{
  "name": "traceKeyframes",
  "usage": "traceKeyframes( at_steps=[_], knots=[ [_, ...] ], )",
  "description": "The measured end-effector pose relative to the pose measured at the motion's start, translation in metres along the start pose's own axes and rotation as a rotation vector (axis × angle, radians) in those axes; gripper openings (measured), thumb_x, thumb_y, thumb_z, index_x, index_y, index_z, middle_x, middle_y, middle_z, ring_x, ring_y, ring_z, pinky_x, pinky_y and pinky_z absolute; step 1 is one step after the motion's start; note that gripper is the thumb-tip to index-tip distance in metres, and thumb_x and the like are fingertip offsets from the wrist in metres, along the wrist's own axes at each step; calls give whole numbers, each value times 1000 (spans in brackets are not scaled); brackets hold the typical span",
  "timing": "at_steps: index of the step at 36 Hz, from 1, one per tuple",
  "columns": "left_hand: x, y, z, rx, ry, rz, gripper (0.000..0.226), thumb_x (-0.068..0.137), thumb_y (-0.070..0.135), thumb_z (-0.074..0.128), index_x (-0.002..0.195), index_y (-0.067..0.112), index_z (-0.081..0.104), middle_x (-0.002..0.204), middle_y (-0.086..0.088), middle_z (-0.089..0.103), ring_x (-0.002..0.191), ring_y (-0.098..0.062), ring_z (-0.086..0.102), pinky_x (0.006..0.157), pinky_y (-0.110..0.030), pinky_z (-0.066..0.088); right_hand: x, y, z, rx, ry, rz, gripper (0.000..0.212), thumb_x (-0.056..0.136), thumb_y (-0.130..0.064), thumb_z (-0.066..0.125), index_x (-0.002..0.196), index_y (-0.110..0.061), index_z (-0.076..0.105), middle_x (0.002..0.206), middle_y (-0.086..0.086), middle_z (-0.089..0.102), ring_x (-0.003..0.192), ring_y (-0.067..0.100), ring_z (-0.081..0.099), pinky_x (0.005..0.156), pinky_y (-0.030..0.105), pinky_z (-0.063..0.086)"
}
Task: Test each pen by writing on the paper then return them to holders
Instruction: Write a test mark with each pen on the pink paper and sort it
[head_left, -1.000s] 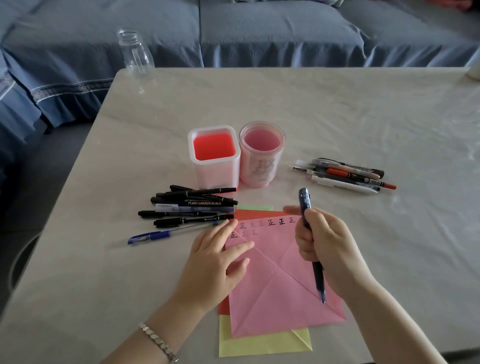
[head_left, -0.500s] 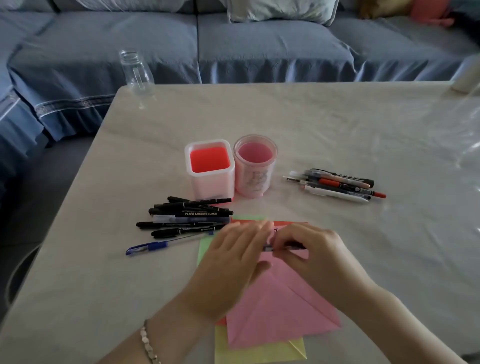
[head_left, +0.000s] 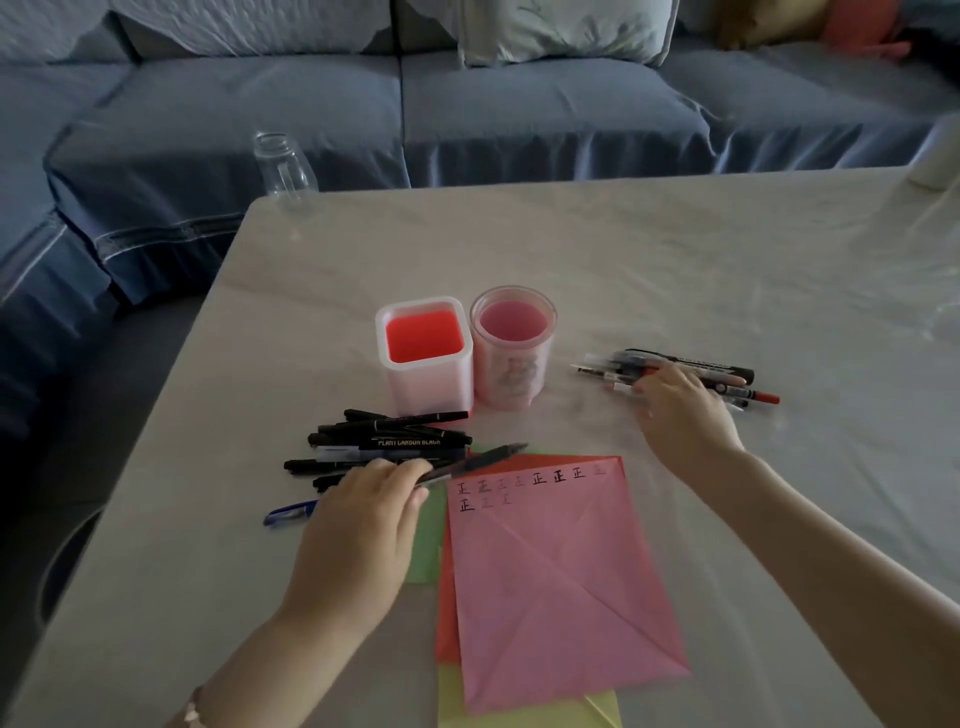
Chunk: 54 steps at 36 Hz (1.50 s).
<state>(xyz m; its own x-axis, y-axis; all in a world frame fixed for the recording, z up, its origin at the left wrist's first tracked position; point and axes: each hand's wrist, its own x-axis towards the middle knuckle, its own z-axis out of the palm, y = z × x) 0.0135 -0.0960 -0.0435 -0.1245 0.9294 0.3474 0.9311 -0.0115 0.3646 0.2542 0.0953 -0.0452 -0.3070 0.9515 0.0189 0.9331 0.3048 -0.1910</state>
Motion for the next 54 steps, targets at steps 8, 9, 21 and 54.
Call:
traceKeyframes(
  at_steps=[8, 9, 21, 54],
  knots=[
    [2, -31, 0, 15, 164, -60, 36, 88, 23, 38, 97, 4, 67, 90, -8, 54, 72, -27, 57, 66, -38, 50, 10, 5, 6, 54, -108, 83, 33, 86, -11, 55, 118, -5, 52, 126, 18, 48, 120, 35, 42, 96, 40, 35],
    [4, -36, 0, 27, 178, -53, 36, 87, 22, 38, 97, 3, 67, 89, -10, 55, 71, -29, 57, 66, -39, 51, 10, 5, 6, 61, -120, 86, 32, 86, -12, 55, 117, -5, 52, 126, 17, 48, 120, 35, 42, 96, 40, 35],
    [18, -79, 11, 156, 111, -149, 27, 70, -15, 69, 90, 3, 70, 79, -14, 59, 64, -36, 56, 67, -43, 47, 3, 11, 7, -160, -61, -40, 24, 92, -31, 51, 108, -15, 58, 118, 9, 46, 120, 29, 38, 95, 39, 31],
    [-24, 12, 63, -119, -217, 134, 36, 87, 36, 45, 116, 28, 66, 136, -20, 48, 129, -31, 38, 109, -36, 25, -69, -78, -60, 2130, -50, 519, 33, 57, -37, 38, 36, -20, 20, 34, -7, 16, 29, 8, 12, 37, 15, 7]
  ],
)
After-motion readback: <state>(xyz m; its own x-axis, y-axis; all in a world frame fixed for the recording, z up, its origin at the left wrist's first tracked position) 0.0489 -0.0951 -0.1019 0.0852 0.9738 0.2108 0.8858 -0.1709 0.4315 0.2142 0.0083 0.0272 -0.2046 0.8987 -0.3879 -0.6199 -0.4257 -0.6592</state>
